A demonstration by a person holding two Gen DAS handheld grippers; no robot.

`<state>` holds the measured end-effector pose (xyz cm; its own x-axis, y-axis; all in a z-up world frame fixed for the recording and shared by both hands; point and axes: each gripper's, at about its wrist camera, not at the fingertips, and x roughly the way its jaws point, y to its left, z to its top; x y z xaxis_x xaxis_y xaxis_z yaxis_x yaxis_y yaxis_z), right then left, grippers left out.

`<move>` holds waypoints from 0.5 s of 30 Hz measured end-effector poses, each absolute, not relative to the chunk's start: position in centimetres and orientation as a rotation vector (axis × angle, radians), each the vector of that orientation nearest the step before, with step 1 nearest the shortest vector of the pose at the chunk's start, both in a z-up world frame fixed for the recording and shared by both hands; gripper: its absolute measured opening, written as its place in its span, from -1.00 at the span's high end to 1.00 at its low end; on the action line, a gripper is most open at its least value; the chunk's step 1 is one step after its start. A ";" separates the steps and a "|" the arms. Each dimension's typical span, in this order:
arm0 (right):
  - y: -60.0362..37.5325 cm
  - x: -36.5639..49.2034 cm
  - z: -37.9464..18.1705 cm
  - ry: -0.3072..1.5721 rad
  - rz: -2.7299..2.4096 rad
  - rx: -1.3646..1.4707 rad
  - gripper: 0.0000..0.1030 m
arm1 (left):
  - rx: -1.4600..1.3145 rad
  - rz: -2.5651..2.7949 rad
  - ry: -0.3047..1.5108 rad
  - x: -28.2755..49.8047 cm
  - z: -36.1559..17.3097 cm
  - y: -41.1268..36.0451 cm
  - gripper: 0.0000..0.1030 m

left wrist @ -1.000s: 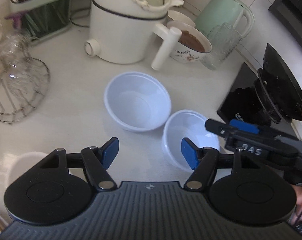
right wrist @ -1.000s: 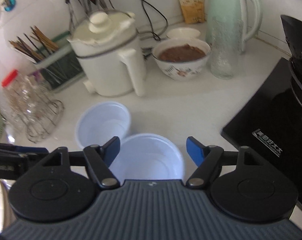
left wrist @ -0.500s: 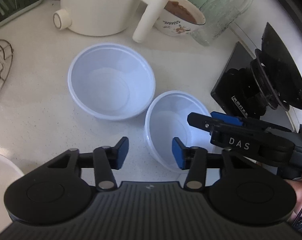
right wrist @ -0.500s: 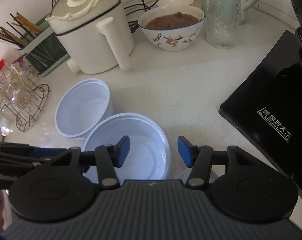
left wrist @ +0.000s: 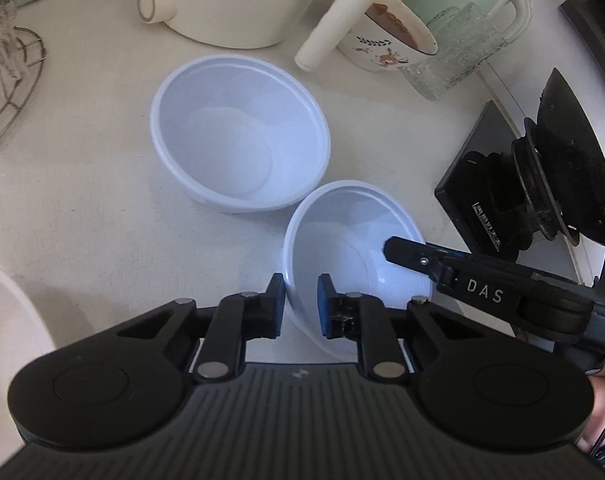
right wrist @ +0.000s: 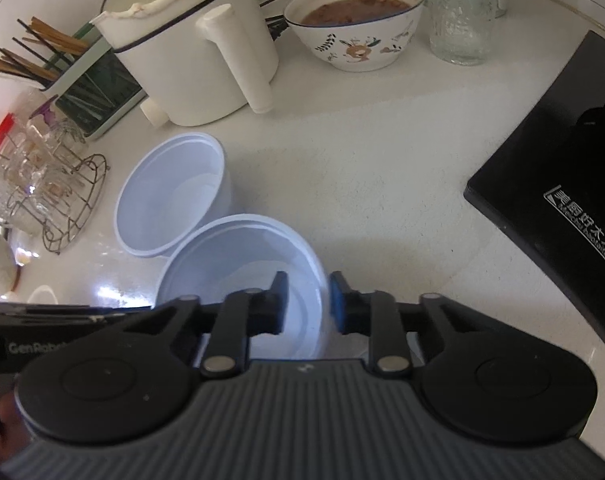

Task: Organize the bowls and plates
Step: 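Close both grippers on the rim of the plastic bowl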

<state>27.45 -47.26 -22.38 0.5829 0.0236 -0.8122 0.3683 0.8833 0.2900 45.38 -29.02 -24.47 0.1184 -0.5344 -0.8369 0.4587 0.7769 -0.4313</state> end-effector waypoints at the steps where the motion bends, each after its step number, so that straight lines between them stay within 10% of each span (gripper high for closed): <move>1: -47.2 27.4 -22.4 0.936 -0.210 0.464 0.71 | -0.085 -0.726 1.261 45.4 -24.4 -28.8 0.65; 15: -45.1 25.1 -19.2 0.882 -0.189 0.506 0.72 | -0.055 -0.706 1.219 44.6 -20.5 -26.9 0.66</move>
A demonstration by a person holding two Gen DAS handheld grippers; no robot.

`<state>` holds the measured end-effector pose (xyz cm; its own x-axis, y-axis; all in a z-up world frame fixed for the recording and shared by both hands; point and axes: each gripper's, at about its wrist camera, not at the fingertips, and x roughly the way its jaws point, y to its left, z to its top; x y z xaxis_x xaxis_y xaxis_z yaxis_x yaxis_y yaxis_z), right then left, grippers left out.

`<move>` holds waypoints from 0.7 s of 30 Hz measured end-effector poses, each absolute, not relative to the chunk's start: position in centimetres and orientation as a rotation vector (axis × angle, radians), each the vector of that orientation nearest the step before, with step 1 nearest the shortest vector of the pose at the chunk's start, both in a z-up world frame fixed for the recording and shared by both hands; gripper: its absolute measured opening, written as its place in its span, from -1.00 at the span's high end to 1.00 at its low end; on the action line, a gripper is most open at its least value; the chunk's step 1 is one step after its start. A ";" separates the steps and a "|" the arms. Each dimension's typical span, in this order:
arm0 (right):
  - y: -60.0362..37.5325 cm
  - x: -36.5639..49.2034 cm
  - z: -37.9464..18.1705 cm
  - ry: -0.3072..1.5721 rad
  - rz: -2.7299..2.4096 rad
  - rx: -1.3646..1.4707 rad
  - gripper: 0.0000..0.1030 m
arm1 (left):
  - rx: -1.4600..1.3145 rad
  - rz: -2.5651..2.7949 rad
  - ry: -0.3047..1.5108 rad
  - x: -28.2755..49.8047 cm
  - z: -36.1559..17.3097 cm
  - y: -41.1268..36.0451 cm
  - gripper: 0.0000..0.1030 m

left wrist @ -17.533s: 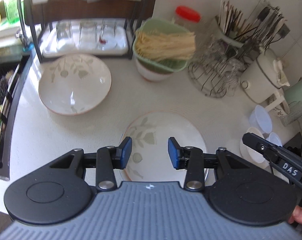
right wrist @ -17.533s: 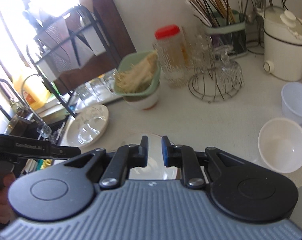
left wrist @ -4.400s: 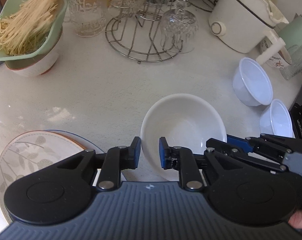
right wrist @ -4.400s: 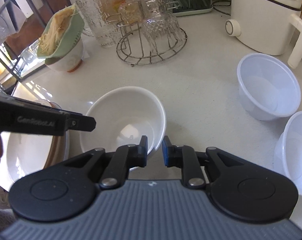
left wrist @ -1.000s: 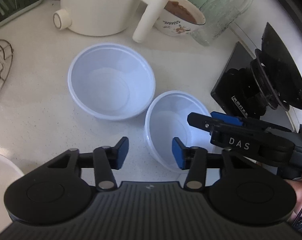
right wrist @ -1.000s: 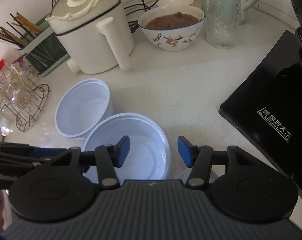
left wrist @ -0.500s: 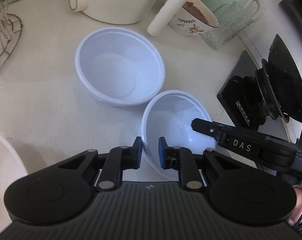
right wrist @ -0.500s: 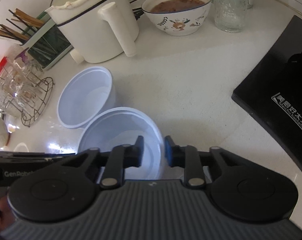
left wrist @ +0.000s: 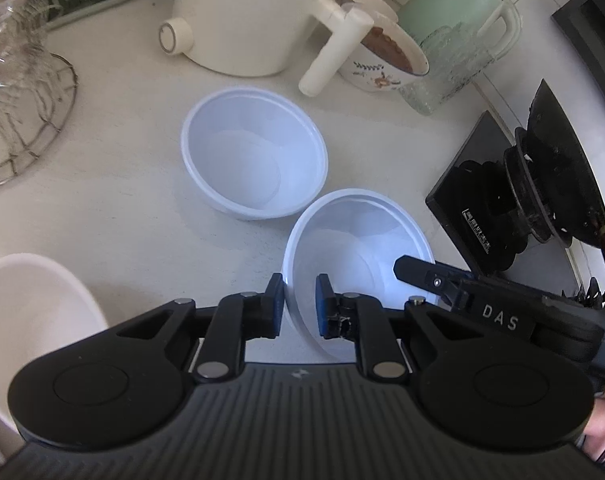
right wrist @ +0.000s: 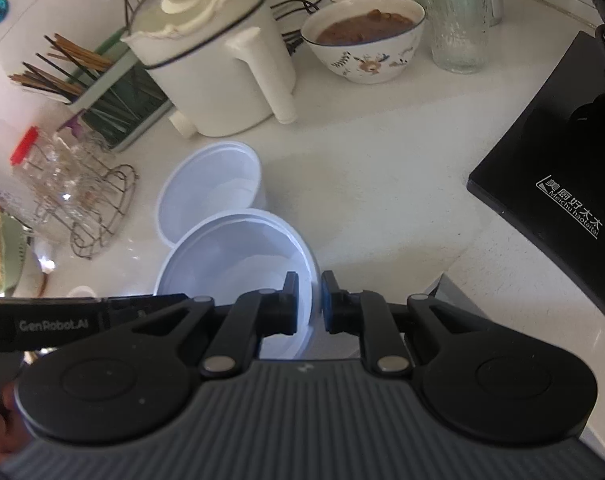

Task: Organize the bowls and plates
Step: 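Close both grippers on the rim of the plastic bowl, then carry the plastic bowl over and lower it into the white ceramic bowl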

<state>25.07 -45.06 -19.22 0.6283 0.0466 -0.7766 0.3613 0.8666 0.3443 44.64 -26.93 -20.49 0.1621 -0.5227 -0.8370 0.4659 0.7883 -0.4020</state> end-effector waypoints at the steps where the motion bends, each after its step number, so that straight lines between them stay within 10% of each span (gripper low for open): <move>1: -44.8 25.0 -18.9 0.879 -0.187 0.507 0.72 | -0.055 -0.702 1.216 44.5 -20.1 -26.6 0.66; 21: -39.8 23.3 -13.1 0.858 -0.112 0.555 0.68 | -0.126 -0.639 1.140 42.4 -13.2 -19.2 0.62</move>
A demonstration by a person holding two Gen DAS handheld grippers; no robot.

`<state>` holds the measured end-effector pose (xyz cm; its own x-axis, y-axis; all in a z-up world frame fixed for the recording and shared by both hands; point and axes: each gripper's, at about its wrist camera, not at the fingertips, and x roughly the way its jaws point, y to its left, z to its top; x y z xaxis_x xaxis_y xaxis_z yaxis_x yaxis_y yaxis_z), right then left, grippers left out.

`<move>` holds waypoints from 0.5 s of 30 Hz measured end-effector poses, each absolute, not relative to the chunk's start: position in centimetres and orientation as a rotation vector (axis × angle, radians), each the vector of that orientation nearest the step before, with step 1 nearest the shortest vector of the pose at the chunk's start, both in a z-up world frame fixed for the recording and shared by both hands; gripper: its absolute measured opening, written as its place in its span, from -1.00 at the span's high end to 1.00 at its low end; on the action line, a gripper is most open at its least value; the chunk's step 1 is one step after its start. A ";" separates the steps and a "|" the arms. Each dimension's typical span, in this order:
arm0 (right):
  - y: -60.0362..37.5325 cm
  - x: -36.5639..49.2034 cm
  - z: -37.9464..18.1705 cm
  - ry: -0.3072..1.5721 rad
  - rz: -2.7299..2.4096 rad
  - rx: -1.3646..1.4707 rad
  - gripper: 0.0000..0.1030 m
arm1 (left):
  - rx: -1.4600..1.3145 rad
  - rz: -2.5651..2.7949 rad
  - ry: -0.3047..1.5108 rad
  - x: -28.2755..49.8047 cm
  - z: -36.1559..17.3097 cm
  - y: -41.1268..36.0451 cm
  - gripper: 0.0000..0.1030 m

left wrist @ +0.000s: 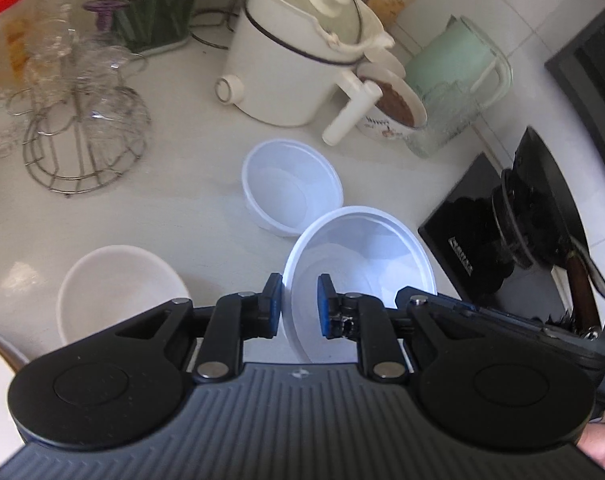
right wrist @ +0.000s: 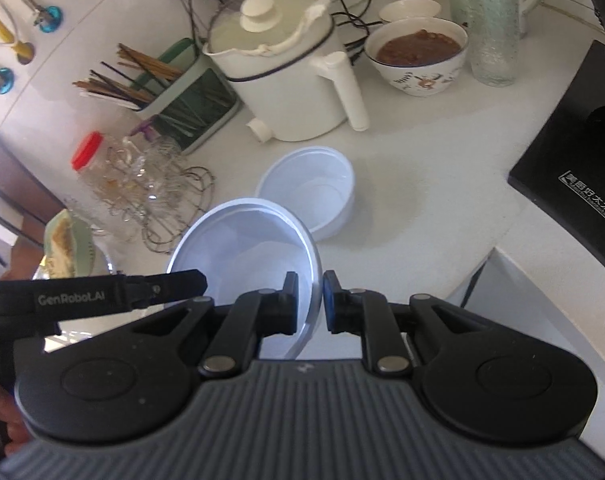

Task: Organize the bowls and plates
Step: 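Carry the plastic bowl over and lower it into the white ceramic bowl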

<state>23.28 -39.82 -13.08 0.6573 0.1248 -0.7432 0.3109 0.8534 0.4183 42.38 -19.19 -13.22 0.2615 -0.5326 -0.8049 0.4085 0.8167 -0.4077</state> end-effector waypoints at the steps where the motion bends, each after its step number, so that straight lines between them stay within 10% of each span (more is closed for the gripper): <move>1: -39.5 23.4 -12.9 0.857 -0.105 0.555 0.68 | -0.139 -0.631 1.135 42.3 -13.1 -18.6 0.62; 15: -33.4 26.6 -11.6 0.916 0.038 0.432 0.68 | -0.227 -0.501 1.027 41.4 -12.0 -10.8 0.61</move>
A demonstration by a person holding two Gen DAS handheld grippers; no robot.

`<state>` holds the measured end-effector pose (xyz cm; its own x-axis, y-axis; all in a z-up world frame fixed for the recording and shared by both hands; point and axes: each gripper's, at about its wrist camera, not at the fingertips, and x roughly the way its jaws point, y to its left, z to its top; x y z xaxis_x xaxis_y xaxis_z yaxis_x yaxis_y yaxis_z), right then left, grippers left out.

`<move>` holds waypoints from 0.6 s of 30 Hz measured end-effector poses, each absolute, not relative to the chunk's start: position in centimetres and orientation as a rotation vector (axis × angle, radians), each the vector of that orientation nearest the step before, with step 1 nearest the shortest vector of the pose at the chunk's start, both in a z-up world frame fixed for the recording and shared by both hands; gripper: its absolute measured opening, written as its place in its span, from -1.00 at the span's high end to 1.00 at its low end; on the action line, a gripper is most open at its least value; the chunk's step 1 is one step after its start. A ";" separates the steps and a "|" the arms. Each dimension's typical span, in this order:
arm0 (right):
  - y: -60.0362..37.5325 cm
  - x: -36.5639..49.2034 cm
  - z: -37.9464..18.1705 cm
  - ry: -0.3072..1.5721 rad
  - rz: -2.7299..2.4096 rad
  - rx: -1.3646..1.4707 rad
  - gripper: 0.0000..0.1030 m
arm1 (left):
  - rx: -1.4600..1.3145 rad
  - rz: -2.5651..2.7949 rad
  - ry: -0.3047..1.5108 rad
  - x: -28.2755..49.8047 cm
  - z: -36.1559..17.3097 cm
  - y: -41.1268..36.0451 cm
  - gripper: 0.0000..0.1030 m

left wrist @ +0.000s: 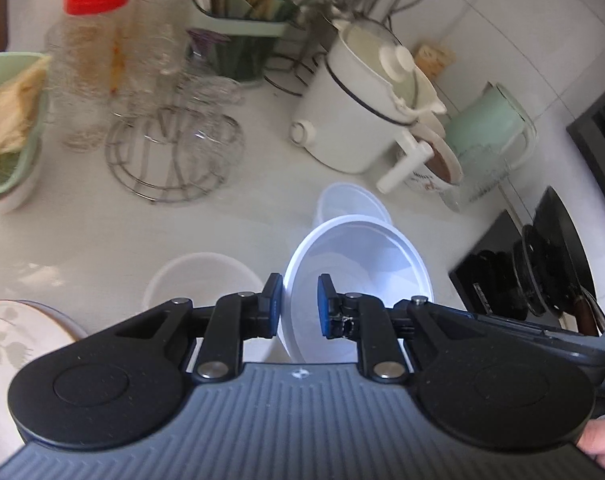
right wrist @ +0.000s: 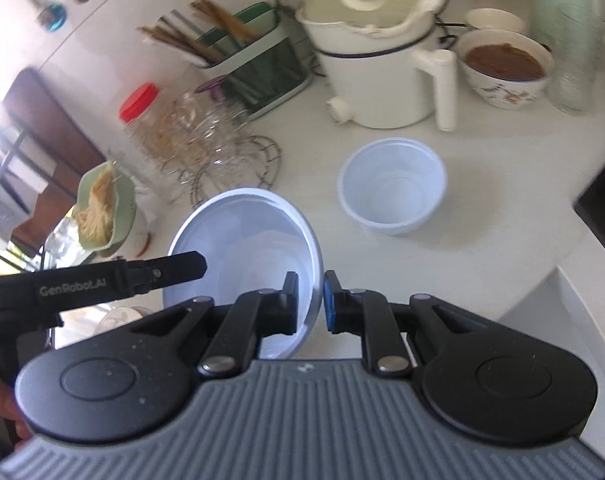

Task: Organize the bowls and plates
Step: 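Carry the plastic bowl over and lower it into the white ceramic bowl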

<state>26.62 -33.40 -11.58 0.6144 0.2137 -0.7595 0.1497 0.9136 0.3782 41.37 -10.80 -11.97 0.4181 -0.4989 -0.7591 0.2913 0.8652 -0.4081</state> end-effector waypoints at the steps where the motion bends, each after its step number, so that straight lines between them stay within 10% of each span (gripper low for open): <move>1: -33.0 26.9 -11.5 0.922 0.051 0.435 0.68 | -0.238 -0.488 1.020 41.4 -12.0 -10.3 0.61; 18: -26.9 31.5 -14.7 1.010 0.134 0.328 0.68 | -0.232 -0.355 1.084 43.7 -16.2 -5.2 0.61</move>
<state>31.49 -26.92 -14.74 0.5286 0.2600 -0.8081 0.0407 0.9431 0.3301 43.65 -5.19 -16.23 0.4198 -0.3923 -0.8184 0.1676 0.9198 -0.3549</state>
